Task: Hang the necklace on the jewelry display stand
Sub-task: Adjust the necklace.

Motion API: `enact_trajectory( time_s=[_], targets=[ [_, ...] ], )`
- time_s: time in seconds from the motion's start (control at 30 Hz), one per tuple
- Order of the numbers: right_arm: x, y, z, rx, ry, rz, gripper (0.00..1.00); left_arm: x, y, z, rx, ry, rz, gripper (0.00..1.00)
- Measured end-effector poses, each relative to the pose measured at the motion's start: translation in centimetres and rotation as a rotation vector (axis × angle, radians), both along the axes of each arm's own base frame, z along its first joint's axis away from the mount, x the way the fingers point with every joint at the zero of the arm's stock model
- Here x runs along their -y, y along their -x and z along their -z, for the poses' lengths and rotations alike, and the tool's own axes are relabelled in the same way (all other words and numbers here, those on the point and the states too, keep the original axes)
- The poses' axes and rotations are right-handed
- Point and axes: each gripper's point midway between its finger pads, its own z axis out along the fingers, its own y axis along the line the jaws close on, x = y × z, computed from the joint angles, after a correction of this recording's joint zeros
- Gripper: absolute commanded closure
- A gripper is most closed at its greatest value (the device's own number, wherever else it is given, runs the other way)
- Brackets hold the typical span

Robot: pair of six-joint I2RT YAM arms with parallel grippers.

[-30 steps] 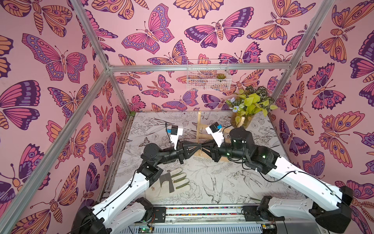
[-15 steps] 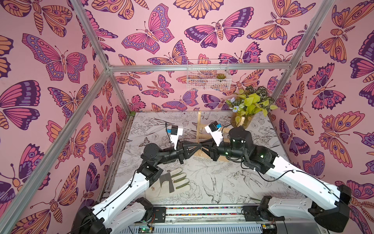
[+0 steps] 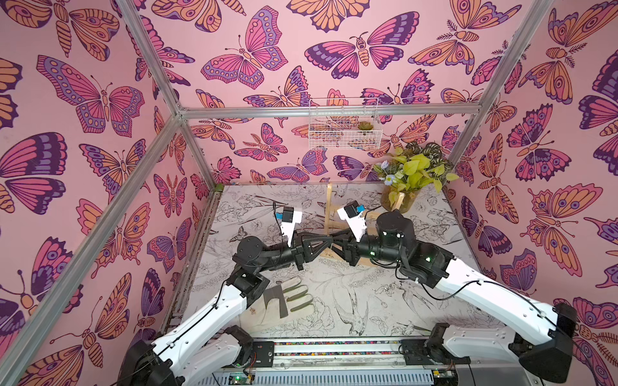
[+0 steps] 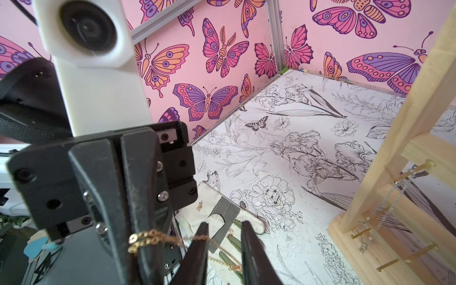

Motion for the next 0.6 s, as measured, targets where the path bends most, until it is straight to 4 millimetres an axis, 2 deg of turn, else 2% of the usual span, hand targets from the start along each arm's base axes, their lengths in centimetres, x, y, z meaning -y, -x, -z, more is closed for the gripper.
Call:
enact_trajectory(
  time_s=[0.1, 0.37, 0.6],
  targets=[
    [-0.2, 0.0, 0.6, -0.004, -0.007, -0.004, 0.74, 0.0, 0.0, 0.0, -0.009, 0.001, 0.002, 1.00],
    [-0.4, -0.2, -0.2, 0.009, -0.054, 0.000, 0.95, 0.1, -0.2, 0.2, -0.019, 0.000, -0.001, 1.00],
    [0.4, -0.4, -0.5, 0.029, -0.061, 0.039, 1.00, 0.1, -1.0, 0.6, -0.043, -0.007, -0.030, 1.00]
  ],
)
